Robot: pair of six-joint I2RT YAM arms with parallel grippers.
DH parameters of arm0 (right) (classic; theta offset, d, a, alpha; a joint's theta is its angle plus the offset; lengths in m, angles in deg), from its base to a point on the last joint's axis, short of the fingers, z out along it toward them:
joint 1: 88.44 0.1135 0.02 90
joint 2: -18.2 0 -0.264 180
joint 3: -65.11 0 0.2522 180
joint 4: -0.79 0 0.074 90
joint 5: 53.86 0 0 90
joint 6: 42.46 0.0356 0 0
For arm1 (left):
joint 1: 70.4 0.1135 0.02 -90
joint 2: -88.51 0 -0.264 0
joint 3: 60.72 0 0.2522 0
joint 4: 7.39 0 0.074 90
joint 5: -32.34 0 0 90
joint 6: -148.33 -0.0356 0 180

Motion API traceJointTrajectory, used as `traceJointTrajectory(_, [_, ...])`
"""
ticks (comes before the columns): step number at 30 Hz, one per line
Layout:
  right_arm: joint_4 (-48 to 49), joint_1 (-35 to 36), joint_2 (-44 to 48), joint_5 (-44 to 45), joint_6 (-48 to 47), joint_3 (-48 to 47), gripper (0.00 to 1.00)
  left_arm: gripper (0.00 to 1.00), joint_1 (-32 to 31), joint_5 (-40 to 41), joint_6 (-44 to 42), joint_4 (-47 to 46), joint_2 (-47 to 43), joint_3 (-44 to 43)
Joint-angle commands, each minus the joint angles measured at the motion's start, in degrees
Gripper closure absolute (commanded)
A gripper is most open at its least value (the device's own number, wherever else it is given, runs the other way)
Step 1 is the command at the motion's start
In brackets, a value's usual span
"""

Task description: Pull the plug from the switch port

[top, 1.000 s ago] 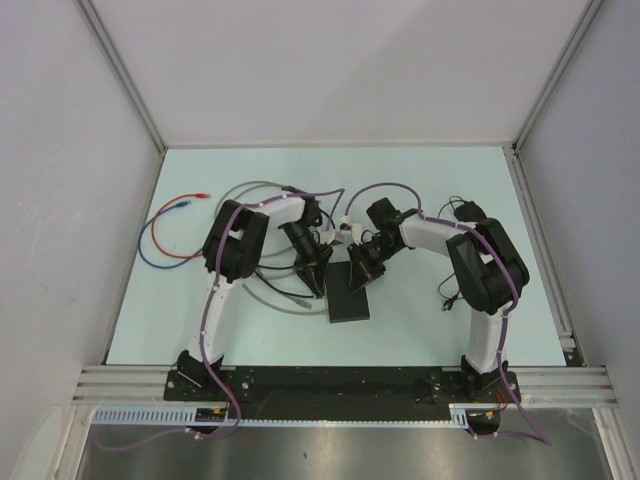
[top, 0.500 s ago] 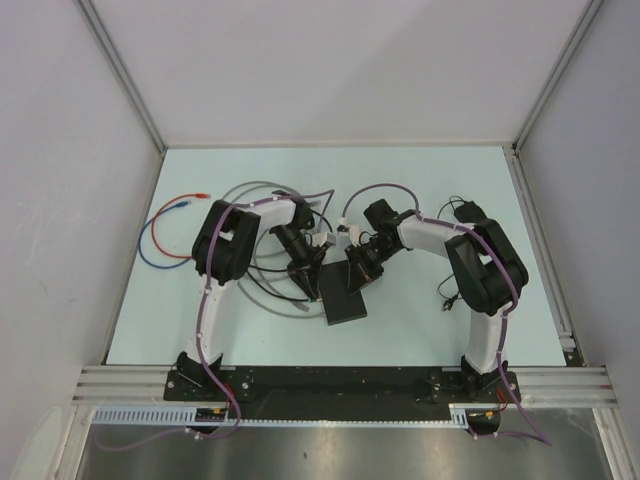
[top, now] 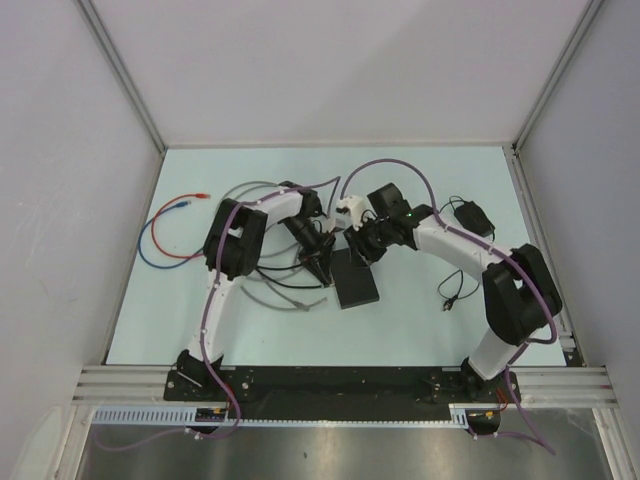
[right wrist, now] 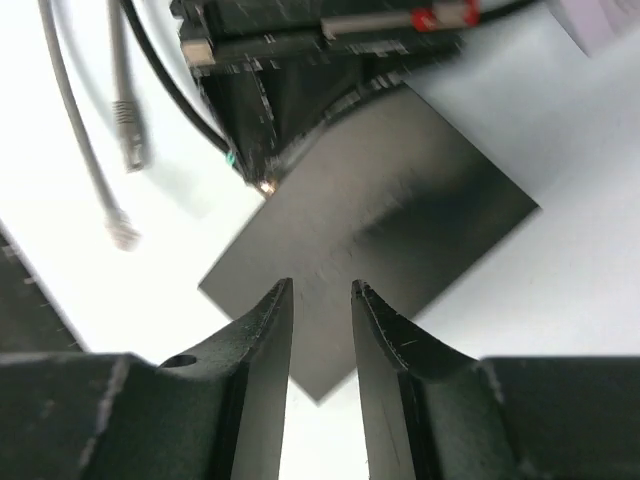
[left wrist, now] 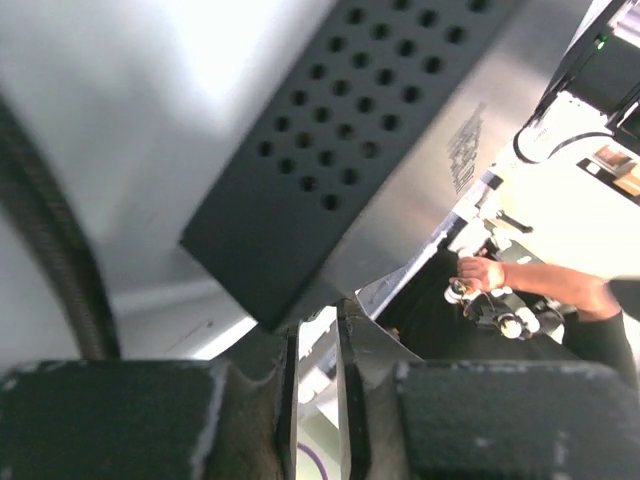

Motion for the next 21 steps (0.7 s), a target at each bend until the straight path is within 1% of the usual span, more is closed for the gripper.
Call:
traceJointTrajectory(1, [3.5,1.9,-4.6,9.2,-3.4,-0.3,0.64,0.76,-0.4,6.8,0.7,-14.2,1.1,0.0])
traceJointTrajectory(2, [4.0,1.6,-6.2,9.4,-2.9,-0.3,0.64,0.68,-0.1,6.3,1.9,-15.1,0.1,1.2])
traceJointTrajectory(5, [4.7,2.1,-8.4,8.9,-4.5,-0.2,0.64,0.61,0.5,4.3,5.4,-21.9,-4.6,7.2])
traceJointTrajectory(6, [4.6,2.3,-8.9,8.7,-5.2,-0.1,0.64,0.60,0.6,3.9,5.9,-24.6,-5.9,8.3])
traceJointTrajectory(7, [4.4,2.5,-9.4,8.5,-5.8,-0.2,0.64,0.60,0.6,3.5,6.1,-25.2,-6.0,9.0])
traceJointTrajectory(9, [3.1,2.6,-11.1,8.0,-6.8,-0.2,0.64,0.59,0.6,1.5,6.5,-25.4,-4.5,8.8])
traceJointTrajectory(15, [0.3,2.3,-13.7,4.9,-6.5,0.6,0.66,0.61,0.2,1.0,6.4,-26.4,-2.4,9.5])
traceJointTrajectory(21, [1.0,2.4,-15.0,3.0,-5.2,0.7,0.68,0.62,-0.1,-0.4,4.4,-28.0,-4.4,16.1])
